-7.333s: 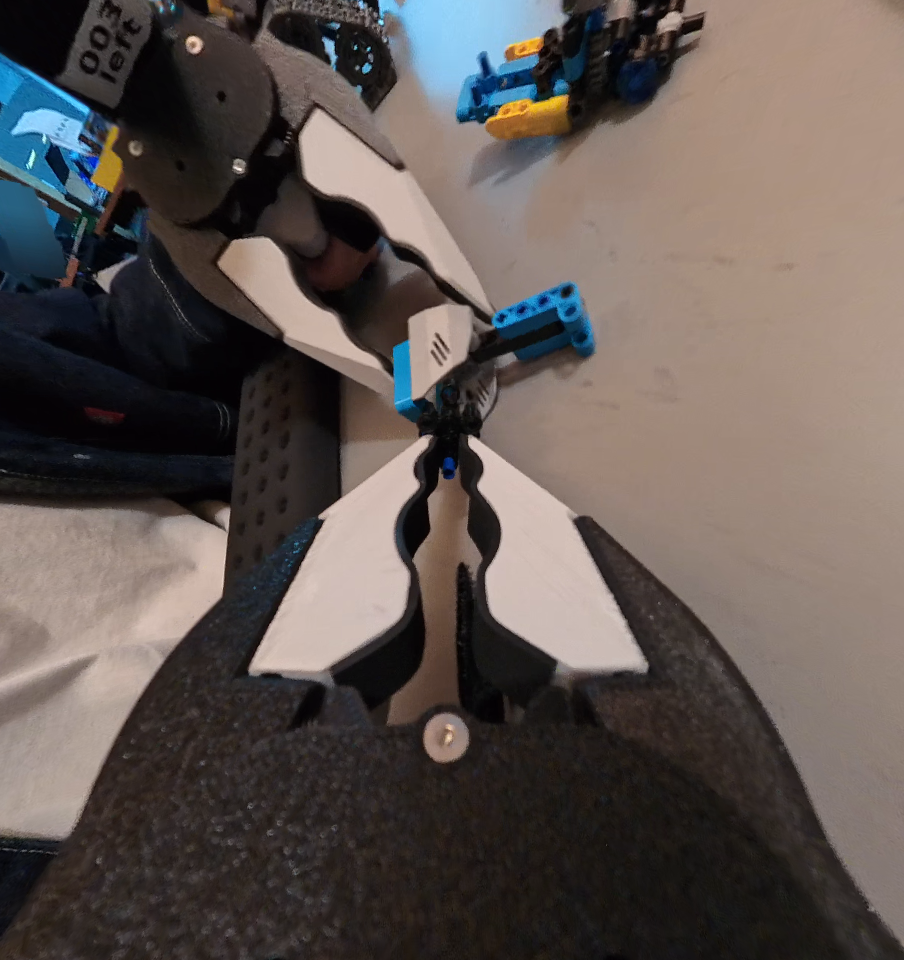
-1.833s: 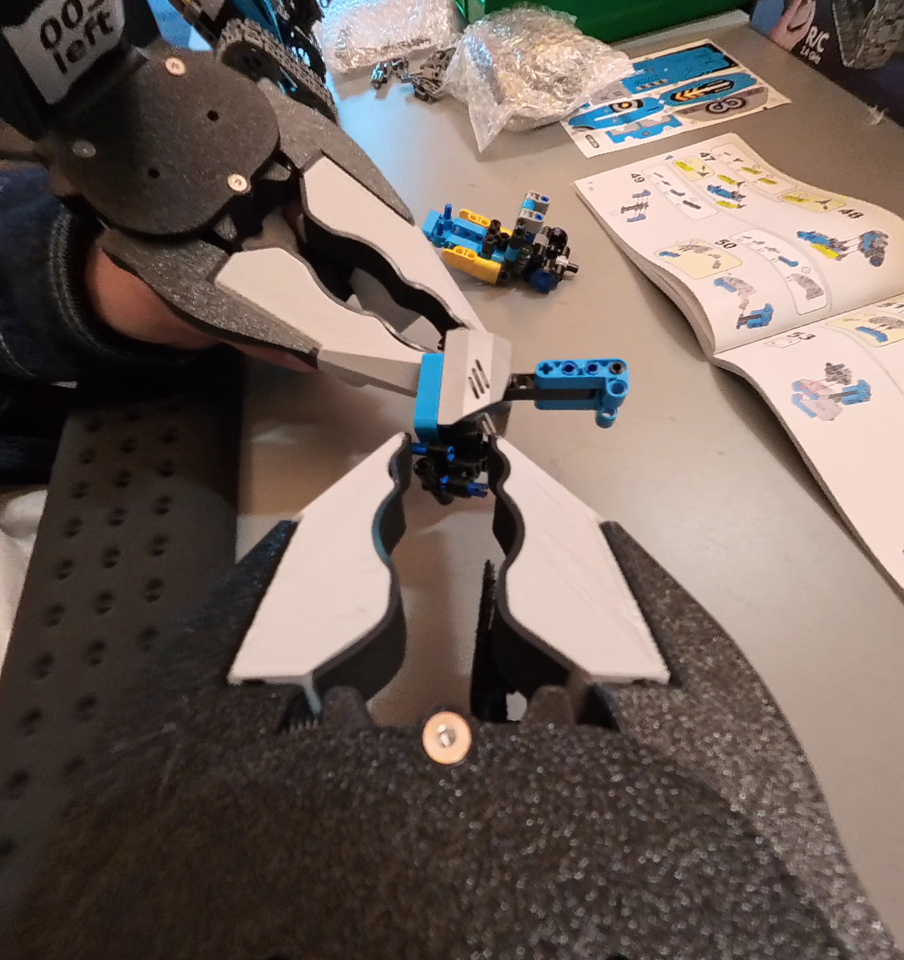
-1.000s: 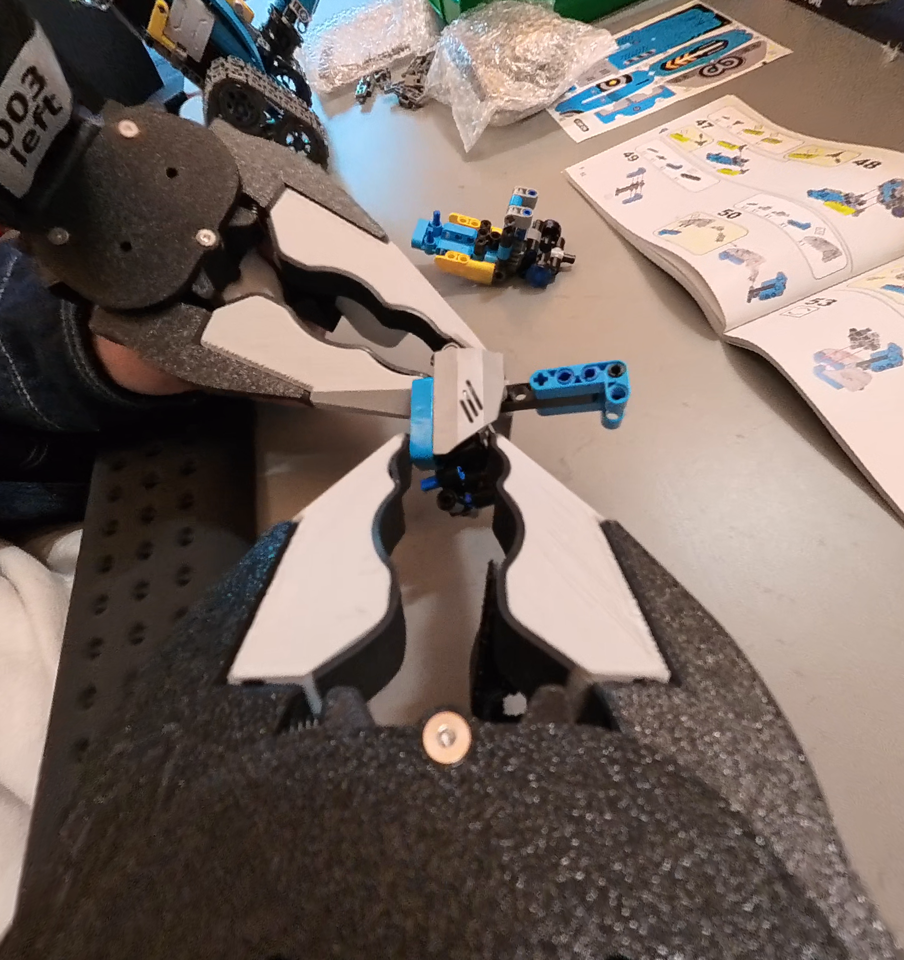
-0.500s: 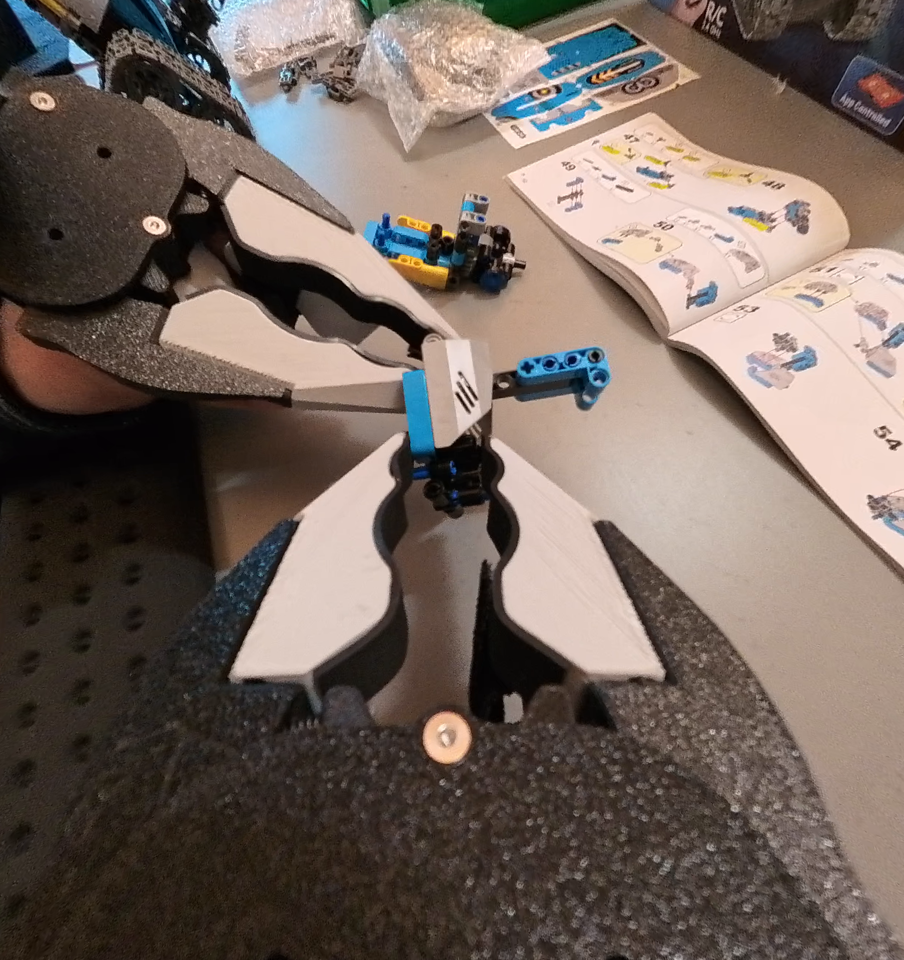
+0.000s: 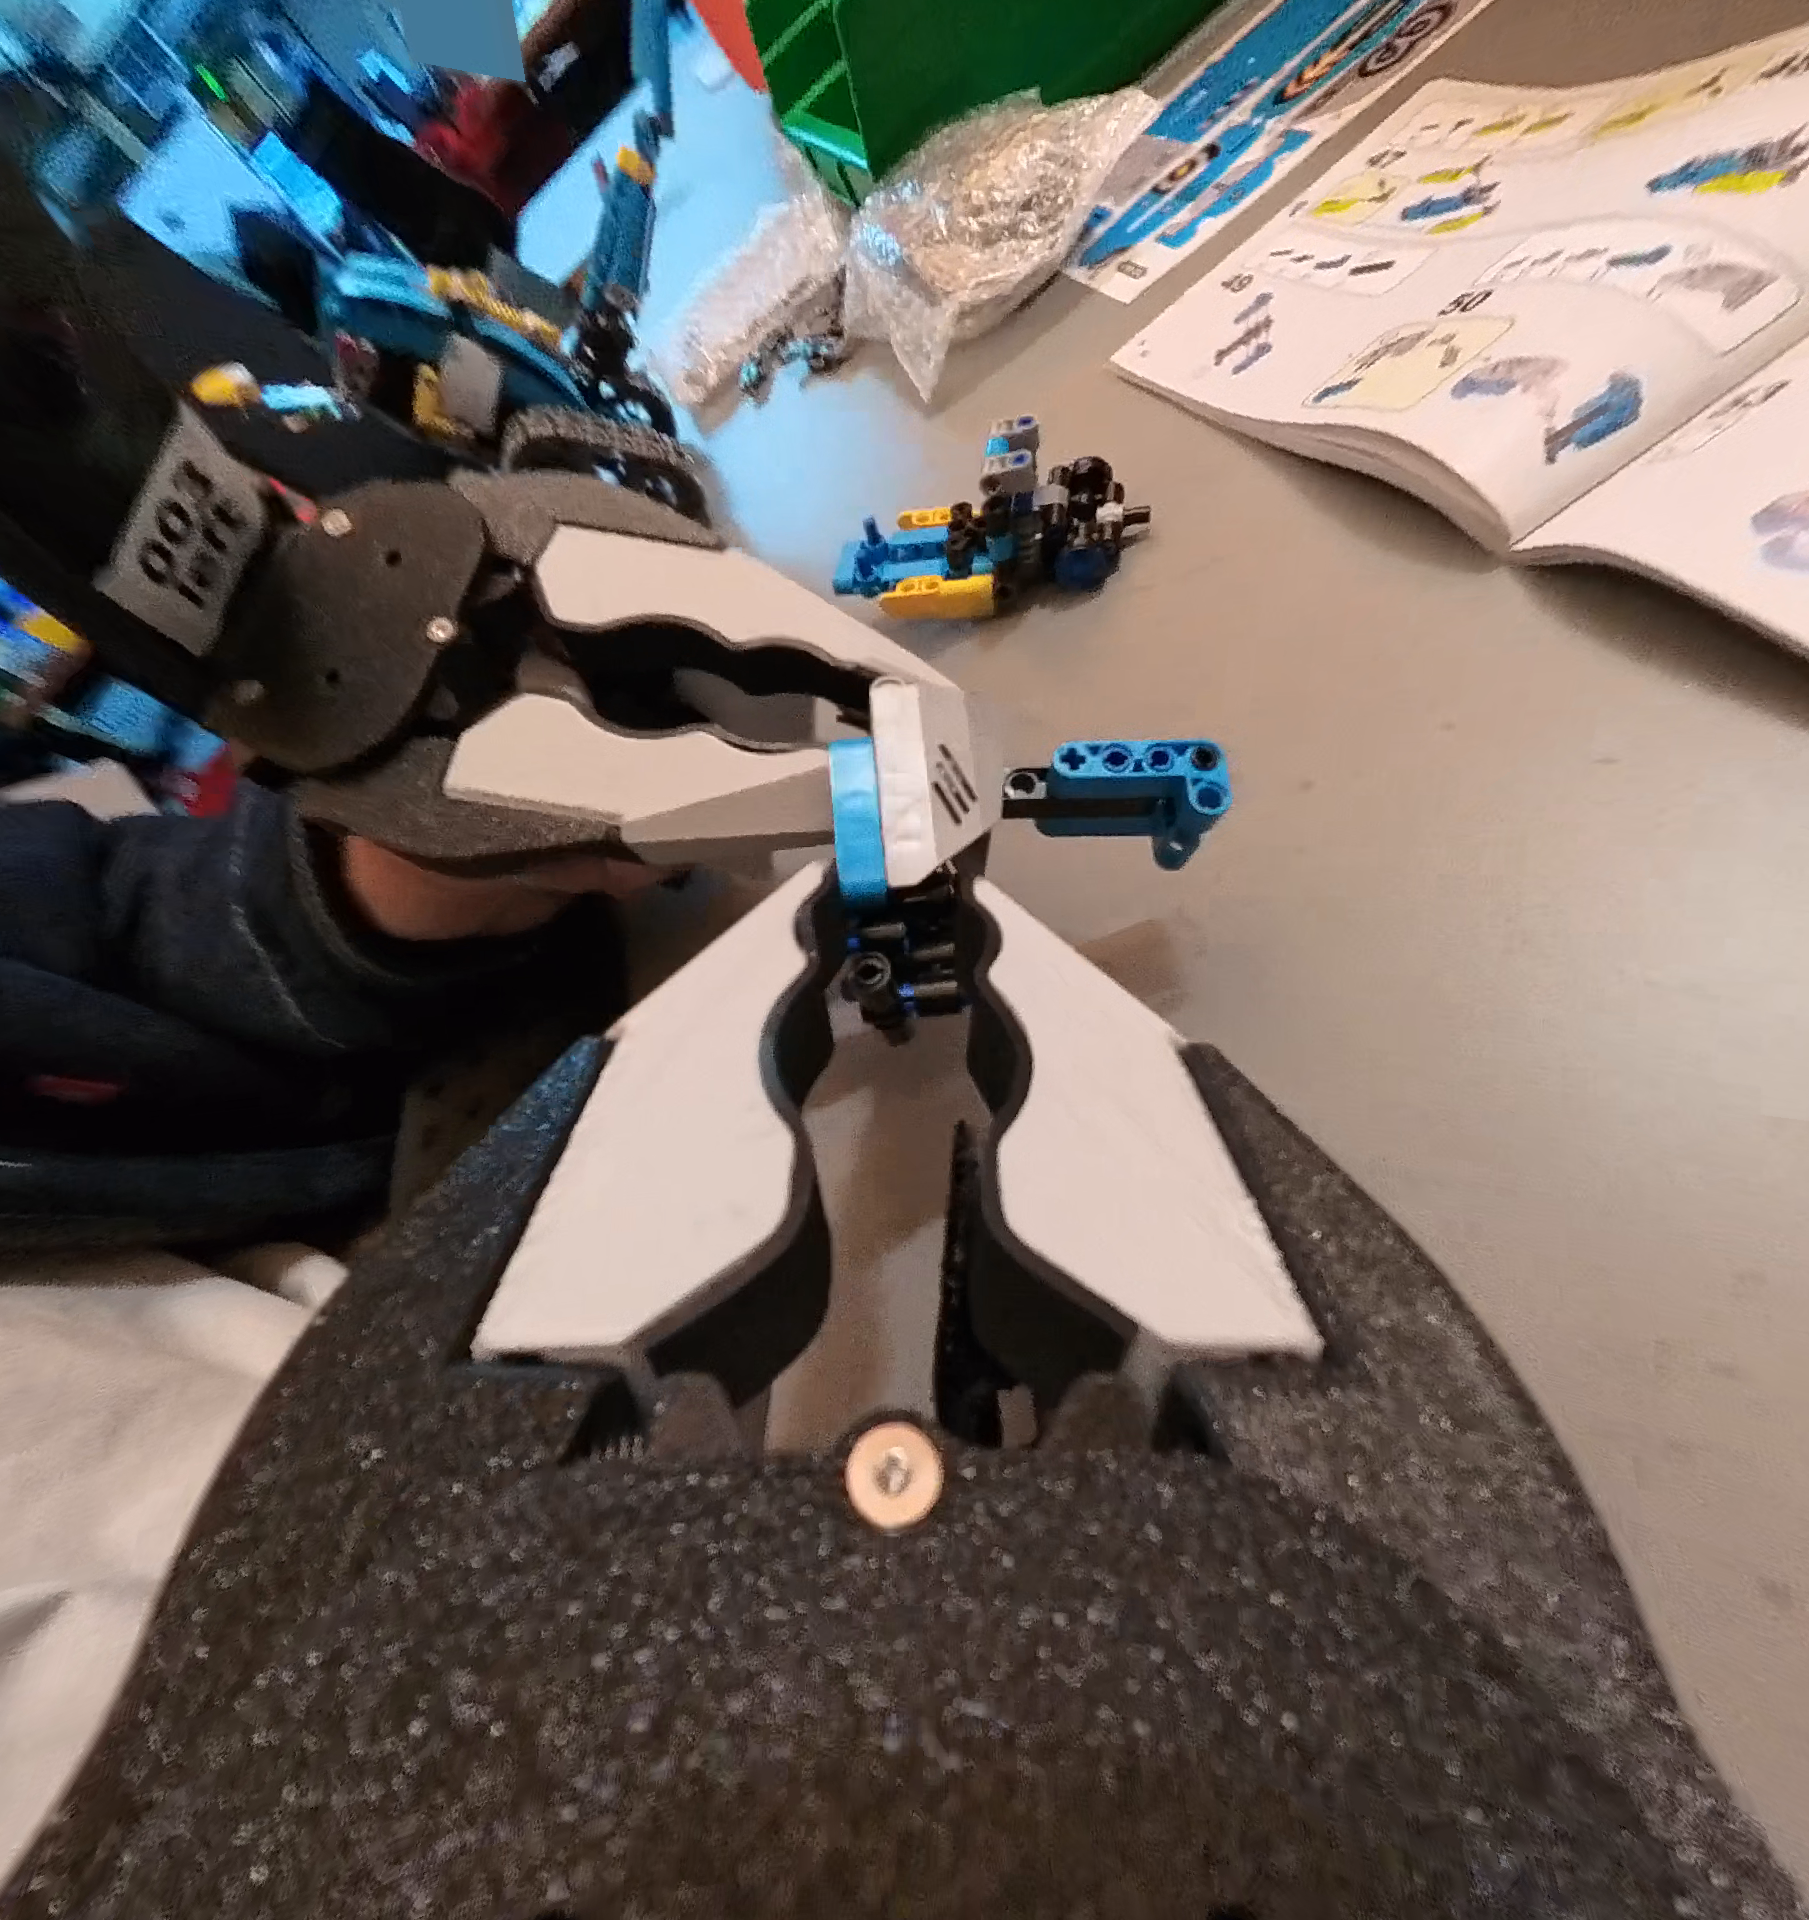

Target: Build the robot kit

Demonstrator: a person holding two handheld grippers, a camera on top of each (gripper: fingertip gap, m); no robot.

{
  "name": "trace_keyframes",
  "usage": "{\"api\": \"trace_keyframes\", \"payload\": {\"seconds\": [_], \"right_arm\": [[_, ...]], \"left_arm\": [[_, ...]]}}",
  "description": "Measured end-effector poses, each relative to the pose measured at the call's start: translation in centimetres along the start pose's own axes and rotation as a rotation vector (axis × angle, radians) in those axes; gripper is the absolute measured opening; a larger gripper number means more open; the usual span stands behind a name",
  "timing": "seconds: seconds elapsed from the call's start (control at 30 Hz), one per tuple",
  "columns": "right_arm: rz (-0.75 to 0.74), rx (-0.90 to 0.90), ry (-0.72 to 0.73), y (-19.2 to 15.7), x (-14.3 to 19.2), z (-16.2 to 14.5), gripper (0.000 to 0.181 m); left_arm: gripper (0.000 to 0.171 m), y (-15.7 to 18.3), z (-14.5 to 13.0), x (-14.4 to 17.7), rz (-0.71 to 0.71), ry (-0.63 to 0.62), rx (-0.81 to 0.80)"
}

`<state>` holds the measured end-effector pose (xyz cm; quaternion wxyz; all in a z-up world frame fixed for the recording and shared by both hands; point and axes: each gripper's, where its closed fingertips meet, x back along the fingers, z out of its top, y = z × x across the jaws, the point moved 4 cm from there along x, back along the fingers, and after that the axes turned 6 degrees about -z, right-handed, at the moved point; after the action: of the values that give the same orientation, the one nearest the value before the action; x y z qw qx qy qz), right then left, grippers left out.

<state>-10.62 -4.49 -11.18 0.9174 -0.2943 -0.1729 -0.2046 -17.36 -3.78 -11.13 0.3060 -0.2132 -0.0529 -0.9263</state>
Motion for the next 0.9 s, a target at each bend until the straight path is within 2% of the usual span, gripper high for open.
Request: {"api": "trace_keyframes", "payload": {"seconds": [0.07,0.1,0.13,0.23,0.33,0.43,0.6,0.7,0.9], "right_arm": [[0.049,-0.079,0.02,0.3,0.0,0.1,0.019],[0.069,-0.125,0.048,0.5,0.1,0.4,0.019],[0.095,-0.164,0.071,0.7,0.4,0.7,0.019],[0.203,-0.296,0.178,0.9,1.3,1.8,0.019],[0.316,-0.399,0.295,0.5,2.1,3.1,0.019],[0.342,-0.425,0.341,0.3,2.3,3.6,0.018],[0.361,-0.428,0.349,0.0,2.5,3.8,0.018],[0.385,-0.436,0.352,-0.3,2.5,3.9,0.018],[0.372,-0.463,0.343,-0.1,2.4,3.7,0.018]], "left_arm": [[0.021,-0.3,0.1,0.1,-0.024,0.026,0.06],[0.039,-0.7,0.4,0.4,-0.024,0.056,0.102],[0.048,-1.2,0.8,0.9,-0.035,0.109,0.153],[0.046,-1.7,2.5,3.0,-0.122,0.327,0.309],[0.051,-0.2,2.8,2.6,-0.331,0.381,0.486],[0.05,1.7,3.6,2.1,-0.528,0.425,0.615],[0.04,0.6,3.9,2.7,-0.555,0.517,0.696],[0.026,0.3,3.9,2.7,-0.531,0.52,0.679],[0.022,0.2,3.3,2.1,-0.564,0.484,0.732]]}}
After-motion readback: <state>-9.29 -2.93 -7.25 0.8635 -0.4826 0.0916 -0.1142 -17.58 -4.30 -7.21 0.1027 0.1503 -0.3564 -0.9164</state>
